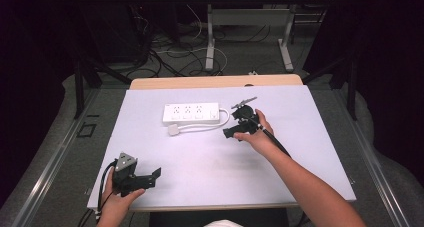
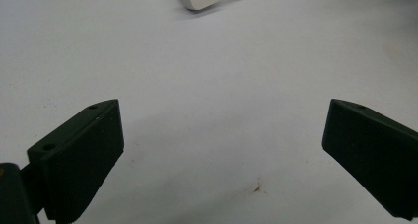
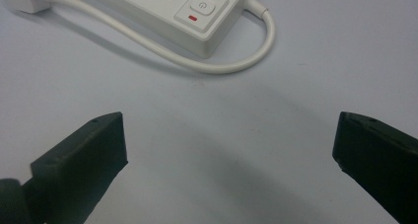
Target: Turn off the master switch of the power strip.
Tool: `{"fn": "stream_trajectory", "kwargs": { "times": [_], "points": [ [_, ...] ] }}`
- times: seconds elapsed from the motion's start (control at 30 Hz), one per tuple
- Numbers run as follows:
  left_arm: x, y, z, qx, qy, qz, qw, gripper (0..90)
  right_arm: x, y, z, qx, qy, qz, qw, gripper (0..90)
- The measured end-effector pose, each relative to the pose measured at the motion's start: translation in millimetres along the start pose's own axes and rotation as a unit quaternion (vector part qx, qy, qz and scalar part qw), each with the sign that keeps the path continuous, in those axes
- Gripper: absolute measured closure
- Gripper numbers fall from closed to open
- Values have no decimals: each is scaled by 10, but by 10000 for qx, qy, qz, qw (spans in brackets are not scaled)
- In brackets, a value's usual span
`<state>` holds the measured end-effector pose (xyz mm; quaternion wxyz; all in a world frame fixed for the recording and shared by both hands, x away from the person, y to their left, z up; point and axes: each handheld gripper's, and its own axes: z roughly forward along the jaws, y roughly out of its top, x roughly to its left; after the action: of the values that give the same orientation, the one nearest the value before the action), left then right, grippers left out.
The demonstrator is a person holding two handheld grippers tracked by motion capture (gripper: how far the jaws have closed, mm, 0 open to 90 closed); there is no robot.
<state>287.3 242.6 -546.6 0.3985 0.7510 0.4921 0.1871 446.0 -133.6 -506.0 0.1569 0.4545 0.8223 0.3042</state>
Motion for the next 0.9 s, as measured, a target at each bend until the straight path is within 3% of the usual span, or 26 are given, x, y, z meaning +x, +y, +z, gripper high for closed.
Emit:
{"fn": "stream_trajectory", "kwargs": {
  "times": [0.9],
  "points": [
    [-14, 0, 14, 7, 15, -18, 10000, 24, -176, -472, -387, -260, 3, 11, 9997, 0]
  ]
}}
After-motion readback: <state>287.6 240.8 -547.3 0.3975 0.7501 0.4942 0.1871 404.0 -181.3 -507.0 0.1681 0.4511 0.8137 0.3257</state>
